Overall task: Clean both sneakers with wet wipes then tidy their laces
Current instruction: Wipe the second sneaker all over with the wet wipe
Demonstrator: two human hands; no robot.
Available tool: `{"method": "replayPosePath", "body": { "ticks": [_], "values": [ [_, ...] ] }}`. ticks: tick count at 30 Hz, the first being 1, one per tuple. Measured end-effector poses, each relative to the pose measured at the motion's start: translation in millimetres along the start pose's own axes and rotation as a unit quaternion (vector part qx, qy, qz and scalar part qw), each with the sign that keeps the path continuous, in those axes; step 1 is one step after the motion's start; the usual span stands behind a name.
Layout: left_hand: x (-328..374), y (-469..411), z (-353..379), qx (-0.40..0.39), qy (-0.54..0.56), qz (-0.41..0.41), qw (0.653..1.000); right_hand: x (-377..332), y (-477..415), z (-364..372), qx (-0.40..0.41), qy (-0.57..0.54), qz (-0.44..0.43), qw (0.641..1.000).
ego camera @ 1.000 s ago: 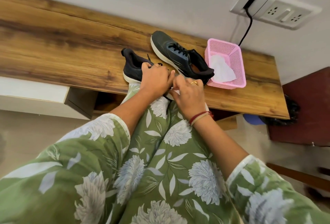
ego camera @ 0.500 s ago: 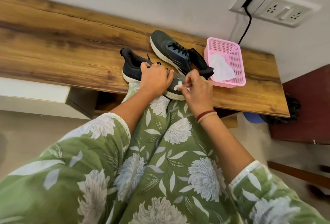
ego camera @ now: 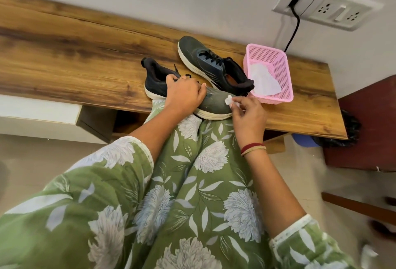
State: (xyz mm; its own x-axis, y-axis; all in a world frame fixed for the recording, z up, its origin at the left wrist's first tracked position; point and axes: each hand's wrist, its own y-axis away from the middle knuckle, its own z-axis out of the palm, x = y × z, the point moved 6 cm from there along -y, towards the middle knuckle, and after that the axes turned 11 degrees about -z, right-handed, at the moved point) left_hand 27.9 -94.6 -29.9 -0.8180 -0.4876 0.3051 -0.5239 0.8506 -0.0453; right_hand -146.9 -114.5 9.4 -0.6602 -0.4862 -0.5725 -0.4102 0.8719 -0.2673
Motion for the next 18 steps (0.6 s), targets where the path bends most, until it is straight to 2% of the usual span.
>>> {"method": "replayPosePath", "body": {
  "ticks": [3, 4, 7, 8, 11, 12, 15, 16, 18],
  "values": [
    [-0.5, -0.8, 1.8, -0.004, -0.001, 0.003, 1.0, 6.2, 2.6, -2.2, 0.026, -0.024, 0.044, 0.998],
    [-0.8, -1.0, 1.9, -0.004, 0.0, 0.003, 1.0, 2.0, 4.3, 1.2, 0.02, -0.014, 0.024, 0.999],
    [-0.5, -0.8, 1.7, 0.0, -0.004, -0.001, 1.0, -21.3, 15.1, 20.3, -0.049, 0.07, -0.122, 0.989],
    [-0.5, -0.3, 1.7, -0.001, -0.002, -0.002, 1.0, -20.4, 14.1, 20.1, -0.044, 0.077, -0.139, 0.986],
    [-1.5, 0.1, 0.6, 0.002, 0.006, -0.004, 1.0, -6.5, 0.6, 3.8, 0.032, 0.046, -0.068, 0.996],
    [-1.5, 0.0, 0.8, 0.0, 0.005, -0.002, 1.0, -7.2, 0.1, 5.0, 0.025, 0.048, -0.07, 0.996],
    [0.9, 0.0, 1.2, -0.003, 0.0, 0.003, 1.0, -19.8, 12.4, 20.2, -0.054, 0.099, -0.188, 0.976],
    [1.0, 0.0, 1.8, -0.005, -0.001, 0.003, 1.0, -17.2, 12.4, 19.8, -0.053, 0.1, -0.199, 0.974],
    [-1.0, -0.5, 2.4, -0.006, 0.001, 0.0, 1.0, -9.5, 4.5, 10.4, -0.006, 0.079, -0.143, 0.987]
  ]
}}
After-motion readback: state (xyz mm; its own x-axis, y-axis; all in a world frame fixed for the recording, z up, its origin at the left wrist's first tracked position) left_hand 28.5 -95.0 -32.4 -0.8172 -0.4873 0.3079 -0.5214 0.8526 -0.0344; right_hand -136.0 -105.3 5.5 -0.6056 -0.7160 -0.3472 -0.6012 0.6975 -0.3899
